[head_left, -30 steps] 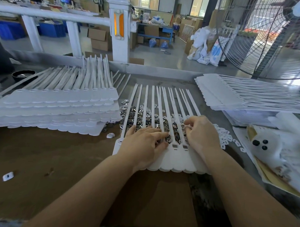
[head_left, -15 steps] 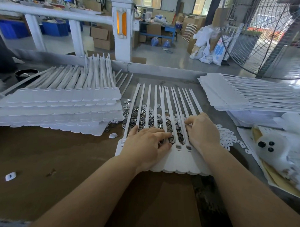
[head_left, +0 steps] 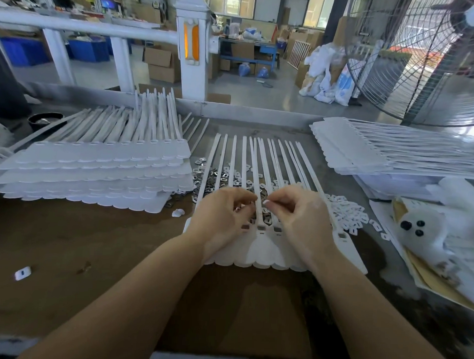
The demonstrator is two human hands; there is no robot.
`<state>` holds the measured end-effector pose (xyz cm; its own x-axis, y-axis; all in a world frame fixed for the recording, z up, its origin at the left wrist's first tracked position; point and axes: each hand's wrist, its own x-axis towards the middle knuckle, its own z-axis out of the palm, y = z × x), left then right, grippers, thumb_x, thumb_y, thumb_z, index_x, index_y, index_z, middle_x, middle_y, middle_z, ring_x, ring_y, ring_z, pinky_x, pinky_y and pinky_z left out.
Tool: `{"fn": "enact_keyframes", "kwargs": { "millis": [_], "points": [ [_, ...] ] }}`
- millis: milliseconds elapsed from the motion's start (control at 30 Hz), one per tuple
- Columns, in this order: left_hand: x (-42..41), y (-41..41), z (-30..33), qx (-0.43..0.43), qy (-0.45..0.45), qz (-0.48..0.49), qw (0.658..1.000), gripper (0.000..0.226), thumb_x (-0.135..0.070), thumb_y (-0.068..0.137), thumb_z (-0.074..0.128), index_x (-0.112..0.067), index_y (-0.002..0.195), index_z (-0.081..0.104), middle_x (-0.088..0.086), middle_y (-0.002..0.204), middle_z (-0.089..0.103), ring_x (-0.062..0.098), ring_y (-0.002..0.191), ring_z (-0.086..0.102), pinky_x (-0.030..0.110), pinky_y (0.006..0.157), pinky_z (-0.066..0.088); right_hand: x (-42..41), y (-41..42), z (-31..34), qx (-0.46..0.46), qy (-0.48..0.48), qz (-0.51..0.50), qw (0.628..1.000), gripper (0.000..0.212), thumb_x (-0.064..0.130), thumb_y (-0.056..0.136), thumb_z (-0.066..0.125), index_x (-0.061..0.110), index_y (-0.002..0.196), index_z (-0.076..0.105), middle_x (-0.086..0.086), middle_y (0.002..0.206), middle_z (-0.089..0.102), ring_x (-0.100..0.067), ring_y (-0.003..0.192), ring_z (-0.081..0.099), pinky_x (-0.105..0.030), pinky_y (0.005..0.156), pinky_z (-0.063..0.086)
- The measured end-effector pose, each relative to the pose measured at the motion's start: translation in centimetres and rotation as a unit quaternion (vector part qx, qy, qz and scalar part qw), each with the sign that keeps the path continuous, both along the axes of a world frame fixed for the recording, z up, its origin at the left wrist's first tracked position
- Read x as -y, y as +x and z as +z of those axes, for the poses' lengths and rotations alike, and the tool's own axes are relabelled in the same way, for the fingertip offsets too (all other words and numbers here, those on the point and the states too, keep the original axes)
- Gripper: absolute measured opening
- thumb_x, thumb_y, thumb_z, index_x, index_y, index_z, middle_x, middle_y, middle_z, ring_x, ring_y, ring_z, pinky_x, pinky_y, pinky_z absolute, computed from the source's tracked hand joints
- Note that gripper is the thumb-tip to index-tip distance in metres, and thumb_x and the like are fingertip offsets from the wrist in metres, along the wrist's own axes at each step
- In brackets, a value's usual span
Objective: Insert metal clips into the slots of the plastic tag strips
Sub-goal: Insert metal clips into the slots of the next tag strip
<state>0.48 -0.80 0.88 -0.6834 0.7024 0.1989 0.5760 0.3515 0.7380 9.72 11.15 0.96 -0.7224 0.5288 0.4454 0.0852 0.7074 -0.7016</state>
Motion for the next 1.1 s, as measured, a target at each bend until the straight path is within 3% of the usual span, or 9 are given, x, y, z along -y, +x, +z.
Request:
{"fn": "enact_keyframes", "kwargs": {
  "millis": [67, 133, 267, 333, 400, 533, 667, 900, 1100],
  "points": [
    [0.2, -0.1, 0.3, 0.05, 0.05, 0.023, 0.997, 0.019, -0.022, 0.09, 0.061, -0.024, 0.106, 0.069, -0.014, 0.096, 0.068, -0.006, 0.085, 0.059, 0.006, 0.072, 0.043, 0.4, 0.0, -0.1, -0.009, -0.012, 0.028, 1.0, 0.007, 0.005, 0.08, 0.07, 0.008, 0.086, 0.07, 0.003, 0.077, 0.067, -0.011, 0.076, 0.064, -0.023, 0.075, 0.052],
    [0.3, -0.1, 0.7, 0.108, 0.077, 0.01, 0.991, 0.016, -0.016, 0.089, 0.063, -0.02, 0.102, 0.072, -0.012, 0.091, 0.07, -0.006, 0.081, 0.061, 0.007, 0.071, 0.047, 0.7, 0.0, 0.0, -0.016, -0.022, 0.05, 0.998, 0.009, 0.003, 0.079, 0.071, 0.01, 0.084, 0.07, 0.006, 0.073, 0.065, -0.009, 0.073, 0.063, -0.019, 0.071, 0.051],
    [0.8, -0.1, 1.5, 0.165, 0.09, -0.02, 0.982, 0.017, -0.008, 0.086, 0.065, -0.023, 0.086, 0.073, -0.002, 0.081, 0.073, 0.014, 0.079, 0.066, 0.025, 0.073, 0.054, 0.9, -0.1, 0.2, -0.023, 0.007, 0.072, 0.997, 0.005, 0.002, 0.078, 0.071, 0.006, 0.082, 0.069, -0.004, 0.076, 0.068, -0.015, 0.073, 0.064, -0.031, 0.071, 0.053],
    [0.9, -0.2, 1.7, 0.175, 0.086, -0.034, 0.98, 0.014, -0.006, 0.083, 0.067, -0.018, 0.085, 0.073, 0.003, 0.081, 0.073, 0.02, 0.078, 0.065, 0.03, 0.076, 0.055, 1.0, 0.1, 0.2, -0.018, 0.071, 0.075, 0.995, 0.004, 0.002, 0.079, 0.071, 0.005, 0.081, 0.068, -0.005, 0.076, 0.067, -0.019, 0.072, 0.063, -0.037, 0.068, 0.053],
    [1.1, -0.3, 1.8, 0.189, 0.086, -0.05, 0.977, 0.01, -0.005, 0.08, 0.07, -0.013, 0.086, 0.073, 0.006, 0.082, 0.073, 0.02, 0.078, 0.066, 0.024, 0.071, 0.056, 1.1, 0.2, 0.2, -0.009, 0.167, 0.072, 0.983, 0.005, 0.001, 0.078, 0.07, 0.004, 0.078, 0.065, -0.005, 0.072, 0.064, -0.022, 0.069, 0.059, -0.042, 0.062, 0.05],
    [1.2, -0.5, 2.0, 0.181, 0.071, -0.075, 0.978, 0.01, -0.007, 0.078, 0.073, -0.01, 0.087, 0.072, 0.004, 0.08, 0.072, 0.004, 0.066, 0.063, 0.011, 0.058, 0.047, 1.3, 0.2, 0.2, 0.004, 0.258, 0.067, 0.964, 0.008, 0.0, 0.075, 0.069, 0.004, 0.075, 0.062, -0.006, 0.069, 0.062, -0.023, 0.067, 0.056, -0.041, 0.056, 0.048],
    [1.5, -1.2, 1.8, 0.125, 0.028, -0.043, 0.991, 0.015, -0.004, 0.08, 0.07, -0.019, 0.079, 0.071, -0.006, 0.071, 0.069, -0.002, 0.058, 0.06, 0.01, 0.057, 0.046, 1.3, 0.0, -0.2, 0.018, 0.21, 0.049, 0.976, 0.01, -0.001, 0.077, 0.067, 0.008, 0.081, 0.063, -0.004, 0.077, 0.064, -0.022, 0.074, 0.058, -0.042, 0.064, 0.051],
    [2.1, -2.6, 1.7, 0.076, -0.061, -0.021, 0.995, 0.008, -0.012, 0.084, 0.068, -0.018, 0.086, 0.071, -0.005, 0.081, 0.07, 0.01, 0.077, 0.064, 0.02, 0.072, 0.049, 0.1, 0.1, -1.2, 0.025, 0.098, 0.004, 0.995, 0.011, -0.001, 0.081, 0.063, 0.006, 0.085, 0.069, -0.003, 0.083, 0.068, -0.018, 0.082, 0.062, -0.038, 0.078, 0.053],
    [2.4, -2.8, 2.1, 0.079, -0.11, -0.037, 0.99, 0.007, -0.018, 0.085, 0.067, -0.018, 0.089, 0.073, -0.017, 0.073, 0.062, 0.0, 0.07, 0.055, 0.01, 0.057, 0.036, 0.1, 0.2, -1.4, 0.028, 0.084, -0.001, 0.996, 0.012, 0.0, 0.08, 0.064, 0.01, 0.083, 0.068, -0.001, 0.083, 0.066, -0.015, 0.08, 0.061, -0.036, 0.078, 0.053]
  ]
}}
